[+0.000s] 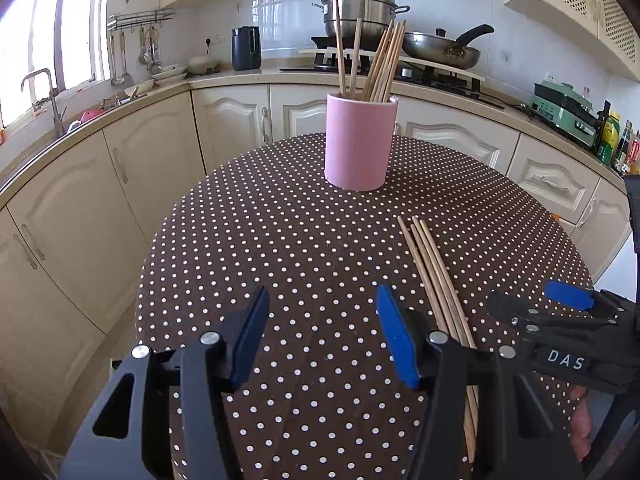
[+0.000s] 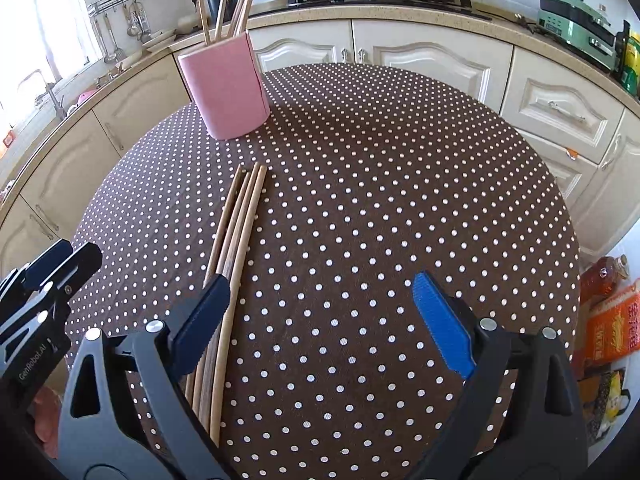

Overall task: Organize utensils
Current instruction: 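Withdraw both open grippers from the pink cup toward the loose chopsticks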

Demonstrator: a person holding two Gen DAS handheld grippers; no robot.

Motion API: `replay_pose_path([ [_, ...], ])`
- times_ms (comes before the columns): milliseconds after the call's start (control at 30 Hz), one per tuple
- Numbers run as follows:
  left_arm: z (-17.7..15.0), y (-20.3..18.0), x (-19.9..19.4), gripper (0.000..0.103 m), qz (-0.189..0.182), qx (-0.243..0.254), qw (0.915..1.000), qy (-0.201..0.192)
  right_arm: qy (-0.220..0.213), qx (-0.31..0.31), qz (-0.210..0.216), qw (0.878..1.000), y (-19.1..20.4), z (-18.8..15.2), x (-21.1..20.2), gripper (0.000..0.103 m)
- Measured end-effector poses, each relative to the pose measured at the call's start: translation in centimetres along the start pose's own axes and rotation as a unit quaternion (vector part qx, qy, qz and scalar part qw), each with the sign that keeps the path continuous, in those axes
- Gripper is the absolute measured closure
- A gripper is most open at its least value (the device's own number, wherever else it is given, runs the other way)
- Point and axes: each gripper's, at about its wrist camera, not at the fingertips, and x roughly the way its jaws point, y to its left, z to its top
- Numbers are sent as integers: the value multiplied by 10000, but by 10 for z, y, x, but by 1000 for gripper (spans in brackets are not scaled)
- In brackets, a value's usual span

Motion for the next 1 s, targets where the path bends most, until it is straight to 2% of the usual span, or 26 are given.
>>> replay_pose_path([
  [200,-9,-2,7,47,-123,-109,9997,182,123,68,65,9999,2,-8,8,12],
  [600,-17,-5,20,47,-177,-254,9984,470,103,-158,-12,9998,20,-14,9,11],
  [933,-13,-5,28,47,-235,-306,9976,569,55,-419,-327,9986,31,-9,21,8],
  [1000,-13,-5,28,47,-229,-299,9976,586,88,-495,-498,9975,35,-7,26,8],
])
